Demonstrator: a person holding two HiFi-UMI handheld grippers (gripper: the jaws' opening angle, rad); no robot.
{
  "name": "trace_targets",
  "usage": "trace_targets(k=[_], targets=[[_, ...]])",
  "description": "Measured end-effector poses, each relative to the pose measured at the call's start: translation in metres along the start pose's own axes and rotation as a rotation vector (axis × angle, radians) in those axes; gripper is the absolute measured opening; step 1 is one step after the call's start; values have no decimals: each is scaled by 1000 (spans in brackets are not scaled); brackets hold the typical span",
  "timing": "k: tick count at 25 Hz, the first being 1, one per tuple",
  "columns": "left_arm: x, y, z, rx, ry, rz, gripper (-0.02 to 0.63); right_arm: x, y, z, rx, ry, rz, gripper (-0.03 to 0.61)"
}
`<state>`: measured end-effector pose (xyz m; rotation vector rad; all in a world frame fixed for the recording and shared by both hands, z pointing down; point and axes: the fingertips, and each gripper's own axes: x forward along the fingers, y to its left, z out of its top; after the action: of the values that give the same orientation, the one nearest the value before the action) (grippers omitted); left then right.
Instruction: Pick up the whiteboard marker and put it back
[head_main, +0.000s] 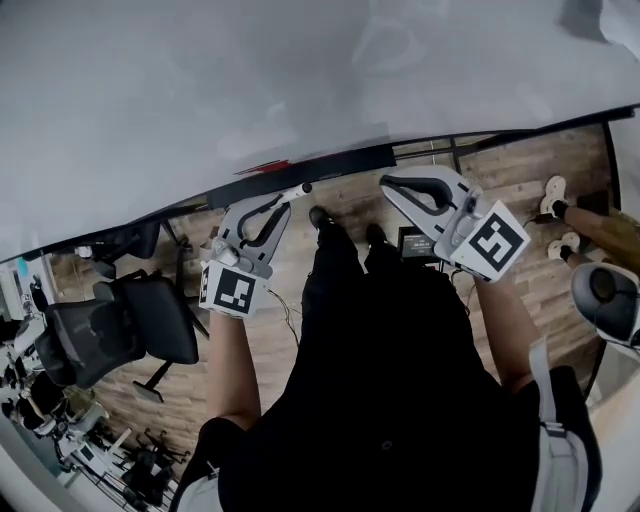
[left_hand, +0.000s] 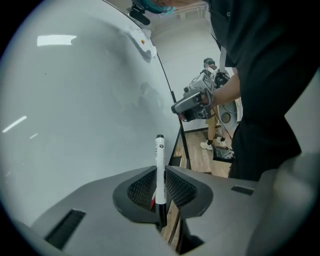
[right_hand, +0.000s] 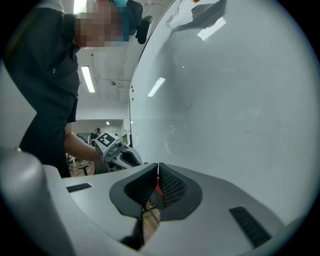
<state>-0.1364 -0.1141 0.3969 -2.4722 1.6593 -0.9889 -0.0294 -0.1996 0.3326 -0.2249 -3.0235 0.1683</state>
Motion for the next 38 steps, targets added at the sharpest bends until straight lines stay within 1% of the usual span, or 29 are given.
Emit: trace_targets(k=[7, 22, 30, 35, 38], targets=[[29, 6, -35, 85, 130, -43, 67, -8, -8, -10, 26, 28, -42, 21], [64, -2, -97, 128, 344, -134, 67, -29, -13, -20, 53, 45, -105, 20], [79, -10, -115, 180, 433, -171, 67, -47, -17, -27, 58, 52, -133, 20], [85, -10, -130, 189, 483, -176, 67, -49, -17, -34, 71, 64, -146, 21], [86, -9, -134, 196, 496, -183, 67, -50, -17, -36, 75, 70, -153, 20]])
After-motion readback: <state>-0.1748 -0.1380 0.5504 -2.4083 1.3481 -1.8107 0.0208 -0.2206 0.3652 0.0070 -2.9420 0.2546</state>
